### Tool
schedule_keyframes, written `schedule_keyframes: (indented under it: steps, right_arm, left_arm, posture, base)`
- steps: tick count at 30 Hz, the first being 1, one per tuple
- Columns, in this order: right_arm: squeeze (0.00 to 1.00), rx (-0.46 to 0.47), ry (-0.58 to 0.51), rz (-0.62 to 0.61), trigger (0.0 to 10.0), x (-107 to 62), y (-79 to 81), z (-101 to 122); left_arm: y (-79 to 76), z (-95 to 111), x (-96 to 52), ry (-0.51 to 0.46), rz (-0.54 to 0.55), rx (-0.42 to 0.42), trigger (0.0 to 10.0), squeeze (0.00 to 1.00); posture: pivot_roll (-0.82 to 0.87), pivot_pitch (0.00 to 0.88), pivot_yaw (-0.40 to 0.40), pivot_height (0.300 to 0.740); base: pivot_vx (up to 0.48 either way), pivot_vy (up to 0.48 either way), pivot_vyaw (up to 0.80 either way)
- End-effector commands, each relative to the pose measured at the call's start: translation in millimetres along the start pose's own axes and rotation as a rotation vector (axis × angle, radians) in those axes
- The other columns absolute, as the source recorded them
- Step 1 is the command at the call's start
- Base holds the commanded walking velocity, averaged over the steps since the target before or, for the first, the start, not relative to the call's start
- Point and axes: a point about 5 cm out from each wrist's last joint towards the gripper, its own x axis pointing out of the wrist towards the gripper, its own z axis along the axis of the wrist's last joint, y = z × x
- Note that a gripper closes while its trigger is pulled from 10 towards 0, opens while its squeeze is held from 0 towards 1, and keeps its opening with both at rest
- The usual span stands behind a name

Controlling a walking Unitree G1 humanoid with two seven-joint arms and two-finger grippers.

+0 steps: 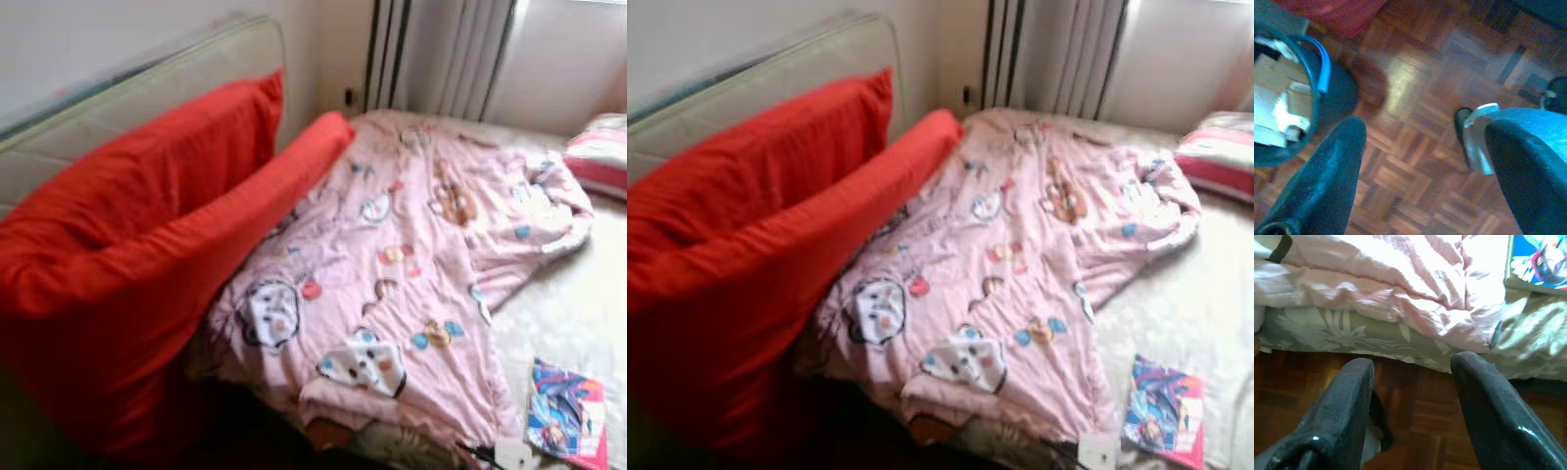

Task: Clean up the room

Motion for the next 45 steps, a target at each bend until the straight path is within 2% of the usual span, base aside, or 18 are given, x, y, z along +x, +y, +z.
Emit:
schedule_keyframes:
  steps: [1,28,38,45]
  right_arm:
    - [0.00,0.000,-0.002,-0.002,10.0,-0.6,-1.6,-0.9]
    - [0.00,0.005,-0.009,0.014,10.0,-1.2,0.0,-2.2]
    - [0.00,0.007,-0.024,0.018,10.0,-0.8,-0.8,0.8]
    - [0.00,0.016,-0.021,0.018,10.0,-0.7,-0.8,0.8]
  left_arm:
    - [-0.8,2.3,0.5,-0.007,-0.011,0.028,10.0,0.00]
    - [-0.9,1.8,0.4,-0.003,-0.023,0.045,10.0,0.00]
    - [-2.1,3.1,0.7,-0.008,-0.025,0.043,10.0,0.00]
    - [-2.4,3.4,0.8,-0.009,-0.026,0.040,10.0,0.00]
  posture:
    - [-0.08,0.000,0.074,0.737]
    - [-0.08,0.000,0.070,0.737]
    - [-0.08,0.000,0.061,0.737]
    - [-0.08,0.000,0.061,0.737]
  base:
    - [0.000,0.000,-0.76]
    - [0.000,0.000,-0.76]
    - [0.000,0.000,0.00]
    - [0.000,-0.294,0.00]
